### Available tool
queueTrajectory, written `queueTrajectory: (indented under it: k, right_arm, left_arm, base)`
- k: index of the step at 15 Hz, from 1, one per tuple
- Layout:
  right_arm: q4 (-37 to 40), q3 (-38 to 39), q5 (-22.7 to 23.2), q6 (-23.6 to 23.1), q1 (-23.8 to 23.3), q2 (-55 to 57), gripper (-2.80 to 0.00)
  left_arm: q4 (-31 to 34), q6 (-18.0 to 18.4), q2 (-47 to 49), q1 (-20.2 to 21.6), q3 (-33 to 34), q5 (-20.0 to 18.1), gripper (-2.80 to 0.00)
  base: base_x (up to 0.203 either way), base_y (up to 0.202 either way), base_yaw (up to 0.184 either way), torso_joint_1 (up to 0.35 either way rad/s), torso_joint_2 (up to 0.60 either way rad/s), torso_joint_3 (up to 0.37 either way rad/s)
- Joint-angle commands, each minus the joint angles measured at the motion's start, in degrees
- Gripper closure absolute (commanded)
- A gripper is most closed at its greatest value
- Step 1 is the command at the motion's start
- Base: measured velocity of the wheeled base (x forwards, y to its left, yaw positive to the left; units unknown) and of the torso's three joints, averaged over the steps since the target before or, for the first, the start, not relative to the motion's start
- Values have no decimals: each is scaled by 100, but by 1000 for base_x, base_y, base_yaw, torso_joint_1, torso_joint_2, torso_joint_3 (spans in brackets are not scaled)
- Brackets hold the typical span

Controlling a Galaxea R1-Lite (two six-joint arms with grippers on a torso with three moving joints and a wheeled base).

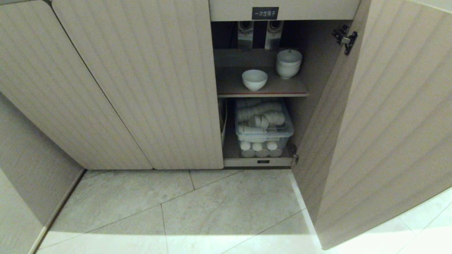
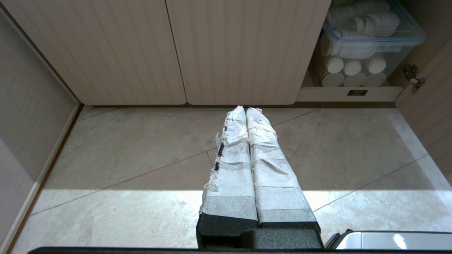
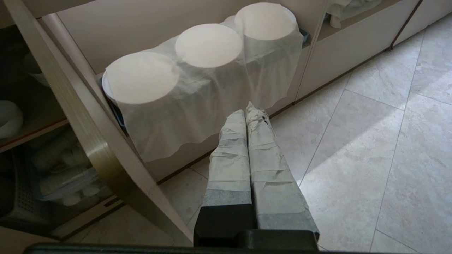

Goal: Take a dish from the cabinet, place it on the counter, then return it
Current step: Close the cabinet door

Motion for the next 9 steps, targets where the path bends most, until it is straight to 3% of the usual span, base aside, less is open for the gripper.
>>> queueTrajectory:
  k: [1, 5, 8, 9]
  right_arm:
    - [110, 22, -15, -6, 29, -353, 0]
    - [131, -22, -25, 261, 12, -384, 0]
    - [-126, -444, -641, 500, 21, 28, 0]
    - [-105, -427, -657, 538, 33, -17, 0]
  left_arm:
    - [-4, -3, 0, -4, 1, 0, 0]
    - [-4, -3, 0, 5, 1, 2, 0]
    - [-4, -3, 0, -4, 1, 0, 0]
    - [-4, -3, 0, -4, 1, 0, 0]
  base:
    - [0, 0, 0, 0, 0, 0]
    - [0, 0, 0, 0, 0, 0]
    - [0, 0, 0, 0, 0, 0]
    - [0, 0, 0, 0, 0, 0]
